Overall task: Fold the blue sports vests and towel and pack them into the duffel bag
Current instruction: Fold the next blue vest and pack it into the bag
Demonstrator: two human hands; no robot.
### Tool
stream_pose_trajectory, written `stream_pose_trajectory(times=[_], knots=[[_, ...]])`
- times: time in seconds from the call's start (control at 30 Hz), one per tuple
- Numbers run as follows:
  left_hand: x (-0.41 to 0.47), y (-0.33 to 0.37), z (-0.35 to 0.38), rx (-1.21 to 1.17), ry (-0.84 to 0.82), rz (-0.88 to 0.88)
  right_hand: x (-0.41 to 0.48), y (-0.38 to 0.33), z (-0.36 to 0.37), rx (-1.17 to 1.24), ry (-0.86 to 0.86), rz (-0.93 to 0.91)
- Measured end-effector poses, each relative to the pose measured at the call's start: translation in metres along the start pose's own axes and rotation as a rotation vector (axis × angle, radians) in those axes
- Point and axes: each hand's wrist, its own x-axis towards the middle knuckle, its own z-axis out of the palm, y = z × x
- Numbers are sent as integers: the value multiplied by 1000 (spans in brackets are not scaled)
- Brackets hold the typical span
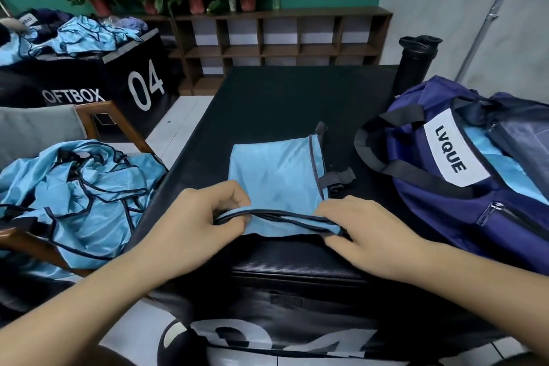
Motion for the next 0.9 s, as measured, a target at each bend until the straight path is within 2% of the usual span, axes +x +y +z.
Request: stream_pose_trajectory(times=[0.13, 0.27, 0.33, 0.53, 0.63, 0.77, 0.9], knots=[[7, -4, 3, -206, 50, -90, 0, -2, -12, 282, 103, 90], [21, -8, 6, -367, 113, -195, 6, -1, -13, 317, 261, 137], [30, -9, 7, -407, 150, -237, 10, 0, -12, 348, 276, 154], [58, -27, 14, -396, 244, -360, 26, 13, -4, 373, 238, 237], [64, -32, 18, -371, 167, -431, 36, 23, 0, 363, 253, 301], [64, -35, 22, -325, 109, -431, 48, 33, 7, 364, 250, 361], [68, -51, 24, -122, 141, -406, 55, 35, 12, 305, 232, 400]])
